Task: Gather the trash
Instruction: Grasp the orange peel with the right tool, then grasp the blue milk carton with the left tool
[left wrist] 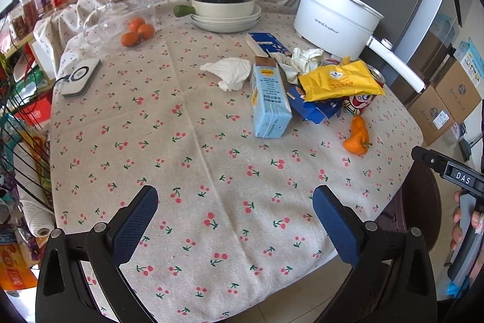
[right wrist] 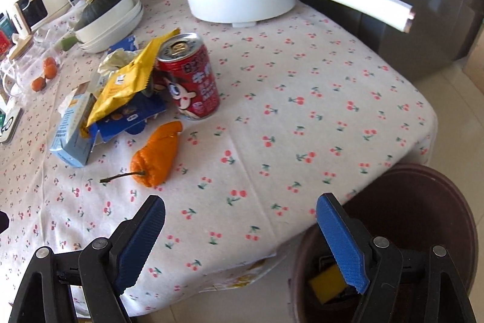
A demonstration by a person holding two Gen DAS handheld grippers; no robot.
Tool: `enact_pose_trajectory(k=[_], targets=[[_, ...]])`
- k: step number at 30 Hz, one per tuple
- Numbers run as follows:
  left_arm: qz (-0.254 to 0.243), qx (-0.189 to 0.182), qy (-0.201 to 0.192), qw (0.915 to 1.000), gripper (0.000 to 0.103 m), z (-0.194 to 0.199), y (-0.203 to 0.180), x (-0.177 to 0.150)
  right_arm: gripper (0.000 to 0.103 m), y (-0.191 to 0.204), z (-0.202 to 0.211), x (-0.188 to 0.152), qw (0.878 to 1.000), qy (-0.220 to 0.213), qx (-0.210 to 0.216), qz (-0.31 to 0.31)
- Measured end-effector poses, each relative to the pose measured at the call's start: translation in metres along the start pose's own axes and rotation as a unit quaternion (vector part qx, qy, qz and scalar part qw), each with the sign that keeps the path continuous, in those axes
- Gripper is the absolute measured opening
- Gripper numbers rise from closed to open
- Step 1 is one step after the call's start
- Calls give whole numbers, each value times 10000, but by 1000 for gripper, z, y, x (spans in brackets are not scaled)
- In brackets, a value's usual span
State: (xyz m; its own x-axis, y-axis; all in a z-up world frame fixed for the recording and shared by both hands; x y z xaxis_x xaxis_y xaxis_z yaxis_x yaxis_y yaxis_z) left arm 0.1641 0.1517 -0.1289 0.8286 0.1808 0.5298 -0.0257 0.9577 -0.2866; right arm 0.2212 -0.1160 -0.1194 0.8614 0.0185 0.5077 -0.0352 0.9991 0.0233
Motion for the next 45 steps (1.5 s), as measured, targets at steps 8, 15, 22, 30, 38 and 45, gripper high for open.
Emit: enact_pose_trajectory(k=[8,15,22,30,38,45], targets=[[172,46,25,9998,103,-1,21,1,86,66,-27,-3,9993,175,289,162],[225,134,96,9996,103,-9,30,0,85,86,-56,2,9995,159,120,249],[201,248,200,9993,103,-22,32,-1,72,78,-73,11,9997,-7,-27,245],[192,319,291,9989,103,-40,21,4,35,79,-71,10,9989,63,156,442],[363,379,39,9986,102,-67,1,27,34,57,-46,19,9986,-131,176,484],[535,107,-90,9985,87,-99,-14,43,34,25,-38,19,9994,-78,183,272]])
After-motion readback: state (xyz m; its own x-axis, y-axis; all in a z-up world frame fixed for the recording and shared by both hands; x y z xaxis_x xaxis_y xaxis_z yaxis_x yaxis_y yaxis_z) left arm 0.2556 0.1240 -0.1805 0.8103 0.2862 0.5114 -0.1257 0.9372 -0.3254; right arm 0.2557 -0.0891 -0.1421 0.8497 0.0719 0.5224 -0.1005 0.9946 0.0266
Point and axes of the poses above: each gripper's, at about its wrist camera, not at the fingertips, and z roughly against the way its jaws point, y to its left, x to its top, the point moved 10 cm from there along -z, roughly the way its jaws point, and after that the axes turned 10 degrees about -x, right-handed, at the moved point
